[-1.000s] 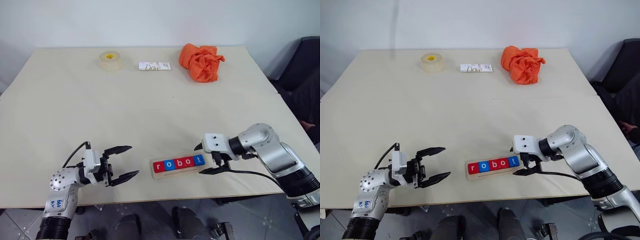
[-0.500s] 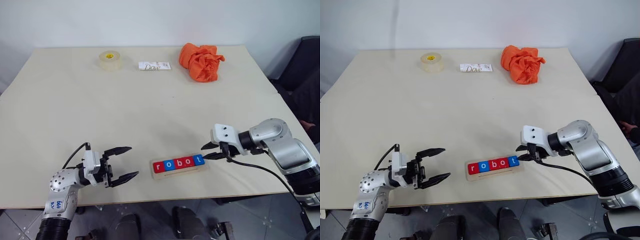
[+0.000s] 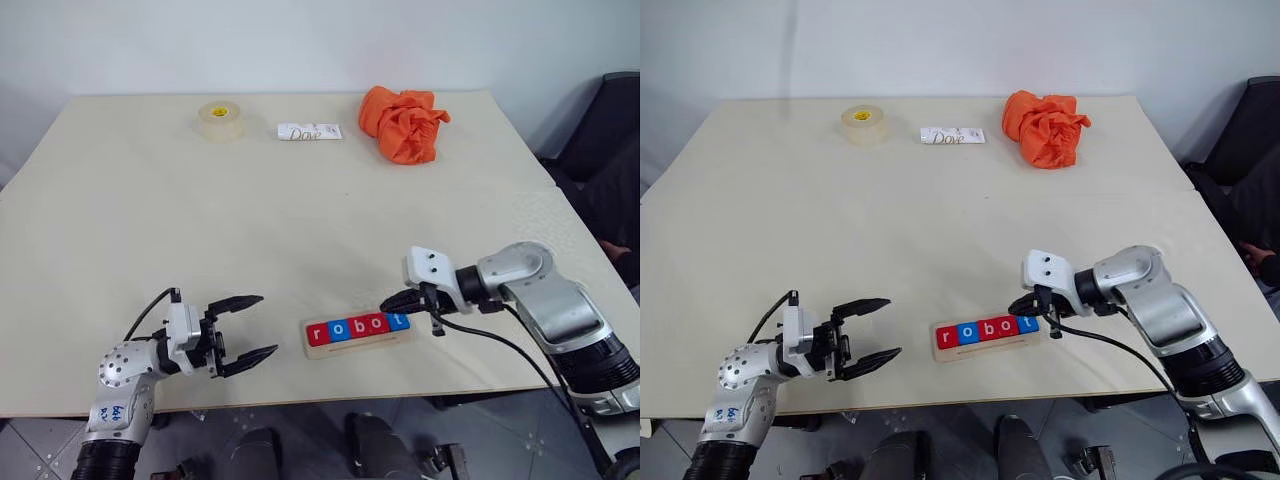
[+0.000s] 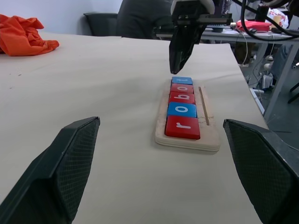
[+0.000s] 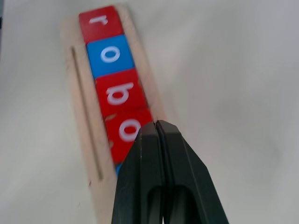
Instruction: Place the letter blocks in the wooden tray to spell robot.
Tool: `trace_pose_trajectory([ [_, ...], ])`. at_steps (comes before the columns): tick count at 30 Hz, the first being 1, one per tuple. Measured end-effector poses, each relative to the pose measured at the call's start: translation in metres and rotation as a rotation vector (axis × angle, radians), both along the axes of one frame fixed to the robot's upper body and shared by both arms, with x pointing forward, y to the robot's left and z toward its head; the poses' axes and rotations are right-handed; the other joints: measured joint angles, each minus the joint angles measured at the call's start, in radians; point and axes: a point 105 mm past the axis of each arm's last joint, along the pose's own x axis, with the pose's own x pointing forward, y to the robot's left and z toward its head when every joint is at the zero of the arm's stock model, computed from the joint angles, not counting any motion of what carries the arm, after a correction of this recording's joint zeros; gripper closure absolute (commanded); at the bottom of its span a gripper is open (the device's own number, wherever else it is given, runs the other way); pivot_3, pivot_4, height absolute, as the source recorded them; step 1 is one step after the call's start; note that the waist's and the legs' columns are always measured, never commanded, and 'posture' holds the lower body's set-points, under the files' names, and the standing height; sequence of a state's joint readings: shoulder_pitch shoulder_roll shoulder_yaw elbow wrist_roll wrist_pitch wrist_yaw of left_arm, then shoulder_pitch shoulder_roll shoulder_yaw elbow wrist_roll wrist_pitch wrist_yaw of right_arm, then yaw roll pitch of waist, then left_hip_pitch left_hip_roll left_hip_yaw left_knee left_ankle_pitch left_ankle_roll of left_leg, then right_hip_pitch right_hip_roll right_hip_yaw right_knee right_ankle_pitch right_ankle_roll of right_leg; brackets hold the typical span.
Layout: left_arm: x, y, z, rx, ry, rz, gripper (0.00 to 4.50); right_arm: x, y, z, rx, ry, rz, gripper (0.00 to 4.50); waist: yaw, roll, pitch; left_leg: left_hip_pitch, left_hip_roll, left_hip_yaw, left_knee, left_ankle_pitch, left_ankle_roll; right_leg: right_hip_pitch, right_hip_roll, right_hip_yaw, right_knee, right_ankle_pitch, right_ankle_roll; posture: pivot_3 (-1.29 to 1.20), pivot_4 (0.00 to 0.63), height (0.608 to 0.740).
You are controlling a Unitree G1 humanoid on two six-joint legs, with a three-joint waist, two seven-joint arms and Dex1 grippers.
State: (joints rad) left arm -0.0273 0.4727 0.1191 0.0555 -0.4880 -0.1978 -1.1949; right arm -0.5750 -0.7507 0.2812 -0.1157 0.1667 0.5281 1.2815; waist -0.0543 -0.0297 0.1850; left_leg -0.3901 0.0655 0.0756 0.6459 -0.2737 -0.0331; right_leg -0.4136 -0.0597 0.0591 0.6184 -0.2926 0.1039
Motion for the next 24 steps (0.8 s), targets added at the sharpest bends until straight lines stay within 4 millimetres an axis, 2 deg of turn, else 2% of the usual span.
trace_pose_trajectory([
  [5,-0.002,0.001,-0.001,0.004,0.008,0.008,0.00,0.000,0.014,0.007,0.047,0.000,0.023,4.47,0.001,0.000,0.000,0.000,0.000,0.000,-0.001,0.000,0.000,0.000,0.000,0.000,0.000,0.000,0.000,0.00,0.150,0.740],
  [11,-0.003,0.002,-0.002,0.005,0.014,0.023,0.00,-0.005,0.022,0.000,0.044,0.028,0.049,4.47,0.001,0.000,0.000,0.000,0.000,0.000,-0.001,0.000,0.000,0.000,-0.001,-0.001,0.000,0.000,0.000,0.00,0.150,0.740],
  [15,-0.004,0.002,-0.002,0.006,0.014,0.024,0.00,-0.025,0.029,-0.003,0.033,0.072,0.137,4.47,0.001,0.000,0.000,0.000,0.000,-0.001,-0.001,0.000,0.000,0.000,0.000,-0.001,-0.001,0.000,0.000,0.00,0.150,0.740],
  [18,-0.004,0.004,-0.001,0.006,0.009,0.031,0.00,-0.045,0.027,-0.021,-0.029,0.135,0.199,4.47,0.002,0.000,0.000,-0.001,0.000,-0.001,-0.001,0.000,0.000,0.000,-0.001,-0.002,-0.001,0.000,0.000,0.00,0.150,0.740],
  [24,-0.004,0.004,0.000,0.006,0.008,0.034,0.00,-0.052,0.031,-0.031,-0.073,0.112,0.243,4.47,-0.001,0.000,0.000,0.000,0.000,-0.001,-0.001,0.000,0.000,0.000,0.000,-0.002,-0.001,-0.006,-0.010,0.00,0.150,0.740],
])
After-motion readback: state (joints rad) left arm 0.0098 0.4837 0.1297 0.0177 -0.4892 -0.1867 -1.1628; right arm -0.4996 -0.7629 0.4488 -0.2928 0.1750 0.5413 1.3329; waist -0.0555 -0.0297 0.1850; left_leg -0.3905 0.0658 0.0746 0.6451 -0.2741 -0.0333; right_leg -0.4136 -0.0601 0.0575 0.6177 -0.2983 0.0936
